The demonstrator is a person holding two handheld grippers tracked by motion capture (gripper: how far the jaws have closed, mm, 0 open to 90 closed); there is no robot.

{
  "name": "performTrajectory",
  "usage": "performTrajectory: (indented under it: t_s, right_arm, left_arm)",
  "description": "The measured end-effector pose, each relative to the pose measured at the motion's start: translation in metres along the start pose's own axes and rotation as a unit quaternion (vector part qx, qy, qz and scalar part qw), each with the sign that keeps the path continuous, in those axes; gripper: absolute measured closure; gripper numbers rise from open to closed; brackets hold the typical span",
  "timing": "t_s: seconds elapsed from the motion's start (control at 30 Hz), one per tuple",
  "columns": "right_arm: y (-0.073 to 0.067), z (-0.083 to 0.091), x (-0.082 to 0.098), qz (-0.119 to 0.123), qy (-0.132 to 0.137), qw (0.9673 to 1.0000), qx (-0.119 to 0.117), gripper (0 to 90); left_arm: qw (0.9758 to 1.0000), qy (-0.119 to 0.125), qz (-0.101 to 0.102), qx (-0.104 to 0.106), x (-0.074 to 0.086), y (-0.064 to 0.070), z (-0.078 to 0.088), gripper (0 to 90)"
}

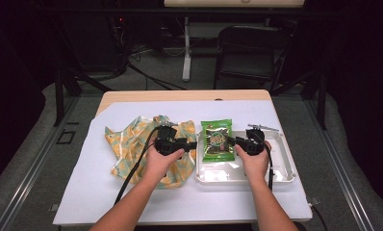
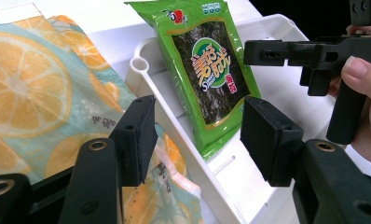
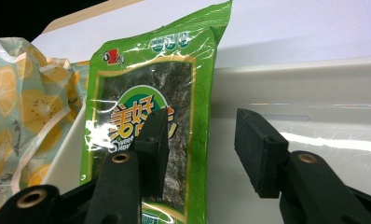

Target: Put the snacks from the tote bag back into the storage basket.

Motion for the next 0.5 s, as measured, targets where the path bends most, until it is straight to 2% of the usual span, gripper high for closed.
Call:
performTrajectory:
  t_s: [0.37,0.5]
  right_arm:
    - [-0.0025,0.0010,-0.0007,0.002,0.007,1.0000,0.002,54.2]
    - [-0.0055,0.0014,-0.0007,0.006,0.006,0.9999,-0.007,54.9]
  left_arm:
    - [1.0000,0.003,0.000,0.000,-0.0012,-0.0009,0.0019,45.4]
    - [1.0000,0.002,-0.002,-0.002,-0.0013,-0.0012,0.0032,45.4]
Point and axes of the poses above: each handheld gripper's, and its own axes: z roughly backward along the jaws, x roughly out of its underside, y roughly to its right, the point moved 5 cm from there along -z, roughly forward along the jaws, and after that the axes turned 4 degrees about z, right-handed, at the moved point
